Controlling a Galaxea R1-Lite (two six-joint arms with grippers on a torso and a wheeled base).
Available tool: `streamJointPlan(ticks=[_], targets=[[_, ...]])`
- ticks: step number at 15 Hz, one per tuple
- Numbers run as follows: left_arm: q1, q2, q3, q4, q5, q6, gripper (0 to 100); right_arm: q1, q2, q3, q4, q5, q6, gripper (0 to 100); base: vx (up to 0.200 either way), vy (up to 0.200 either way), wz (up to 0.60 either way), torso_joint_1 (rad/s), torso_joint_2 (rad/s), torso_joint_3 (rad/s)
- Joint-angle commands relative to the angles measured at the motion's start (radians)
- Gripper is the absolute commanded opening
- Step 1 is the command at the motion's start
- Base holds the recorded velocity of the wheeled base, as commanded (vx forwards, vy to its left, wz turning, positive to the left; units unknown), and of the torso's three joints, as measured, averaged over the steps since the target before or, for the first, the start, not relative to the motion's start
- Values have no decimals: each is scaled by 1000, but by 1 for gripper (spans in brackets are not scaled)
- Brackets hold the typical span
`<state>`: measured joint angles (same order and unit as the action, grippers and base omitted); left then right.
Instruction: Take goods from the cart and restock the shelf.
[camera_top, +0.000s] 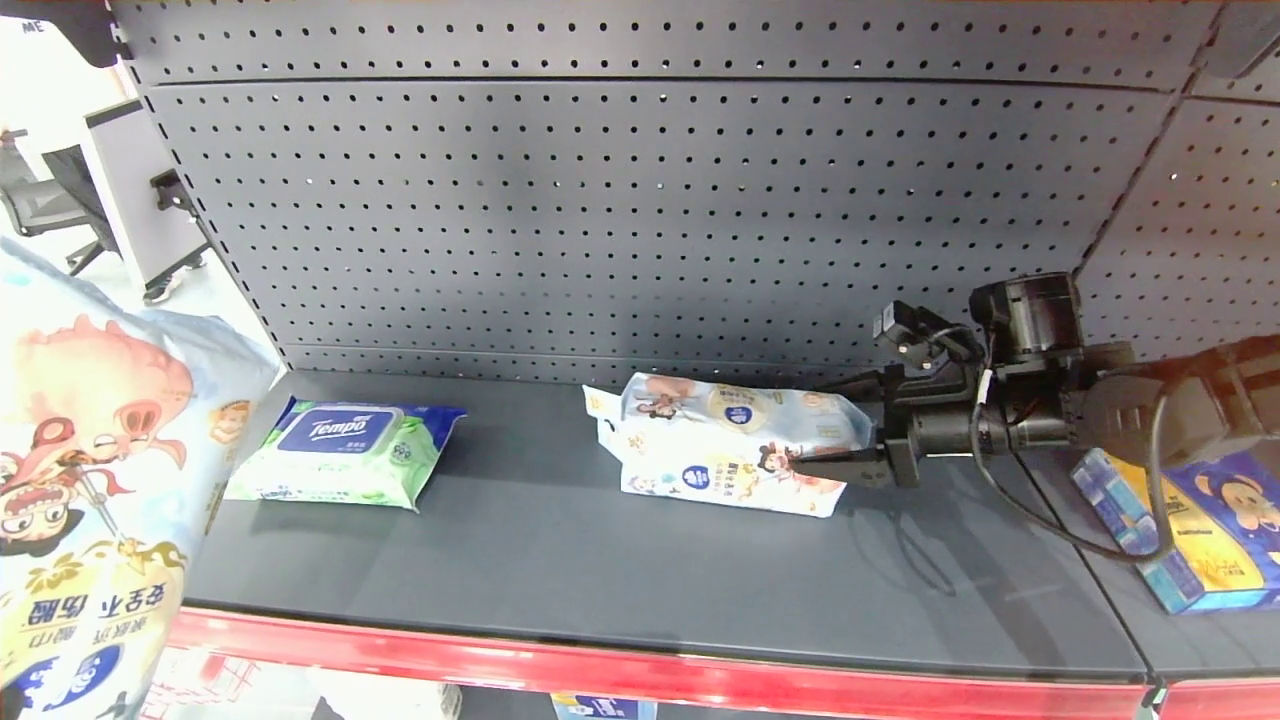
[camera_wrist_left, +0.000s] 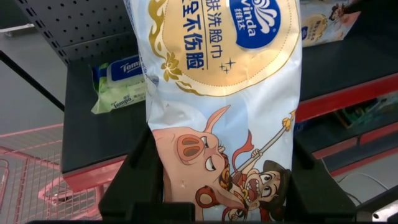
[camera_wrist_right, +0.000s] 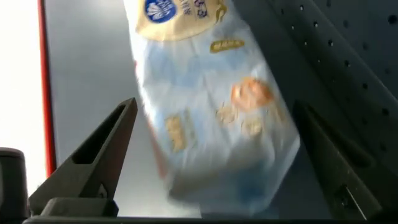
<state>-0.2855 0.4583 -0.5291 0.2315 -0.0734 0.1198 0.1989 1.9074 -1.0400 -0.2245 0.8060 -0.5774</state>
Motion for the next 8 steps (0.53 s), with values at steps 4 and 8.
streamJointPlan(ticks=[4,8], targets=[[0,-1,-2,0,1,0,0,30,42,-26,1,-8,2,100,0,0,0,0,0,0],[0,-4,0,0,1,0,0,28,42,-11,1,-11,-9,0,0,0,0,0,0,0]])
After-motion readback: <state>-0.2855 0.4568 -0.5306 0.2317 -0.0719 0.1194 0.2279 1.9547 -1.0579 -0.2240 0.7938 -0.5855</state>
